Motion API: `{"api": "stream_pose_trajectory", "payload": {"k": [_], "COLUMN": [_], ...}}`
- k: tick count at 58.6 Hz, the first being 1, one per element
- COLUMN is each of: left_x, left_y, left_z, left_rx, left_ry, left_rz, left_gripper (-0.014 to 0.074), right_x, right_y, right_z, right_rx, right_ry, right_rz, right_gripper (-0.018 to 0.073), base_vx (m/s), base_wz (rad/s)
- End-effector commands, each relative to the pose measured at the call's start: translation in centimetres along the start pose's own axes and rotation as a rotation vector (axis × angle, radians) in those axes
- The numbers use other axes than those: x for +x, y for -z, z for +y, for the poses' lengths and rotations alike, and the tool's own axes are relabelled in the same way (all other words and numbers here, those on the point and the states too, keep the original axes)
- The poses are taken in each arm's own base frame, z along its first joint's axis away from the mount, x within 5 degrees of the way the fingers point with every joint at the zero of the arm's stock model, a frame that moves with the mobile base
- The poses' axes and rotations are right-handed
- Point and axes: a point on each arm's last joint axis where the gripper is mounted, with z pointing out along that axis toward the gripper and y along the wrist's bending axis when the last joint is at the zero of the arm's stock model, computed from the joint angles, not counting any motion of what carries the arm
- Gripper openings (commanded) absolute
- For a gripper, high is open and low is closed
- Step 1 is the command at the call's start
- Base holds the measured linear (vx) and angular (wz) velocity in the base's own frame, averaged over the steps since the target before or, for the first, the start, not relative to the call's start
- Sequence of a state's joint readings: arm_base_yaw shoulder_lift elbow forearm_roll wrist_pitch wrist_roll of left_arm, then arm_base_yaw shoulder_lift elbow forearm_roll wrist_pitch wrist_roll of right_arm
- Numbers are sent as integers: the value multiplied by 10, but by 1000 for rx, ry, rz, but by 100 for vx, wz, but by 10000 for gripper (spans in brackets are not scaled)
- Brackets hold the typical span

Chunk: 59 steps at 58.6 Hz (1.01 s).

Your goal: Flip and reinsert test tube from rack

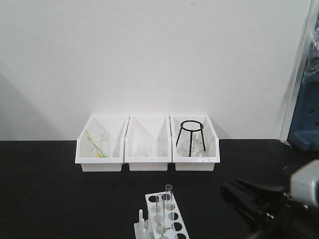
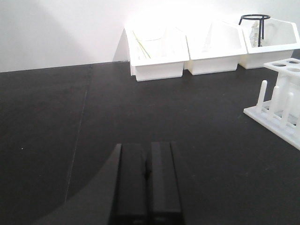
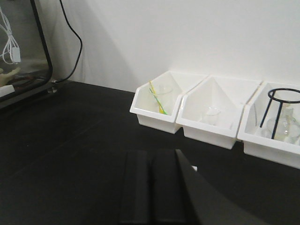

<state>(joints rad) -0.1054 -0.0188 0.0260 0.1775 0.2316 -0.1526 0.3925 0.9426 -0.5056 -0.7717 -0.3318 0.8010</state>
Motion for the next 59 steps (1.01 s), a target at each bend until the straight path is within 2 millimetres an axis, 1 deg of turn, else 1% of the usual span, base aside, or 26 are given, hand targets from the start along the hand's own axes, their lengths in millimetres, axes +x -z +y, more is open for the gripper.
{"api": "stream_pose_trajectory", "payload": {"k": [1, 6, 12, 28, 33, 37, 43, 50, 59], "left_x": [-9, -9, -9, -9, -9, -9, -9, -9, -9], "left_y": [1, 1, 1, 1, 1, 1, 1, 1, 1], "left_z": [-1, -1, -1, -1, -1, -1, -1, -1, -1], "left_rx": [13, 13, 13, 13, 13, 13, 13, 13, 13], "left_ry": [14, 14, 14, 14, 14, 14, 14, 14, 14], "left_rz": [-91, -91, -91, -91, -91, -91, -91, -91, -91], "left_gripper": [-6, -6, -6, -6, -6, -6, -6, -6, -6], "right_x": [-8, 4, 14, 37, 47, 58, 73, 84, 95], "right_y": [20, 33, 43, 46, 52, 60, 80, 101, 121], "right_z": [7, 9, 11, 11, 10, 6, -1, -11, -20], "right_rx": [-29, -29, -30, -27, -14, 37, 141, 310, 505], "right_ry": [8, 8, 10, -8, -25, -8, -13, 27, -37], "right_rz": [-92, -94, -95, -36, -25, -15, -73, -146, -193], "right_gripper": [-13, -11, -11, -11, -11, -11, -11, -11, -11], "base_vx": [0, 0, 0, 0, 0, 0, 0, 0, 0], "base_wz": [0, 0, 0, 0, 0, 0, 0, 0, 0]}}
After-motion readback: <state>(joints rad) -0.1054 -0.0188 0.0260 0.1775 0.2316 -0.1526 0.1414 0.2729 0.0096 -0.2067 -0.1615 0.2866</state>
